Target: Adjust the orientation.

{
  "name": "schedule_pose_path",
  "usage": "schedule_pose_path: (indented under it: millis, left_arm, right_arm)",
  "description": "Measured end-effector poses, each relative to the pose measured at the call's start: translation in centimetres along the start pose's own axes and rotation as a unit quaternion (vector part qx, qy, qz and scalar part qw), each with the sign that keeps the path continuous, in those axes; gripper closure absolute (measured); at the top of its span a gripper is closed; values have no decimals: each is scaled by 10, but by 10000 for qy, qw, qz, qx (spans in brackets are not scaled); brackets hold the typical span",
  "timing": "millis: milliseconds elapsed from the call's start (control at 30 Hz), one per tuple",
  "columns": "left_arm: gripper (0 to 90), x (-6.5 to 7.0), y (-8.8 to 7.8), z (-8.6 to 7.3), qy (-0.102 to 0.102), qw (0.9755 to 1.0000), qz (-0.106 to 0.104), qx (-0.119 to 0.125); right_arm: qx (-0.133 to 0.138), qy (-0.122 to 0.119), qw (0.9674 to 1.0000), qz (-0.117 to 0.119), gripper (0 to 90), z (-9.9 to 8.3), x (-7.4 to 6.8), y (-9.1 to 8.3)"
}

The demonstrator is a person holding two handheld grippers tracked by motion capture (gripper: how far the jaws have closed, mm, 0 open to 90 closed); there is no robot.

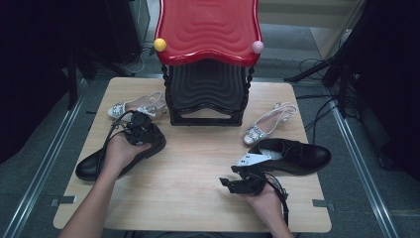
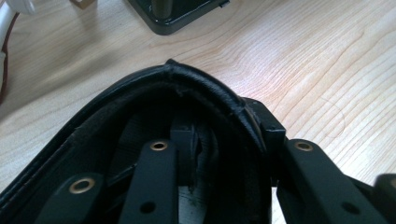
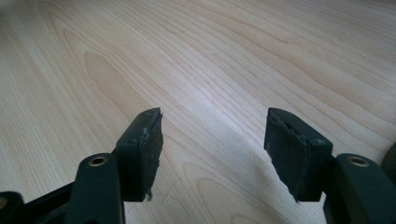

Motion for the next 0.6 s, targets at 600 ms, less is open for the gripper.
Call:
schedule_pose_path:
  millis: [600]
  left_arm:
    - [808,15,-31,-7,-28,9997,-219,-124]
  right_arm:
    - [9,-104,9999,132,381,6,-1,4]
Point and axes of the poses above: each handheld gripper's, and its own axes: y roughly forward along the jaws, z roughly out of its top, x roughly to its right, the point moved 2 cm from there along y, roughly forward along the jaws, and after that the axes turned 1 degree about -x, right-handed, at the moved point
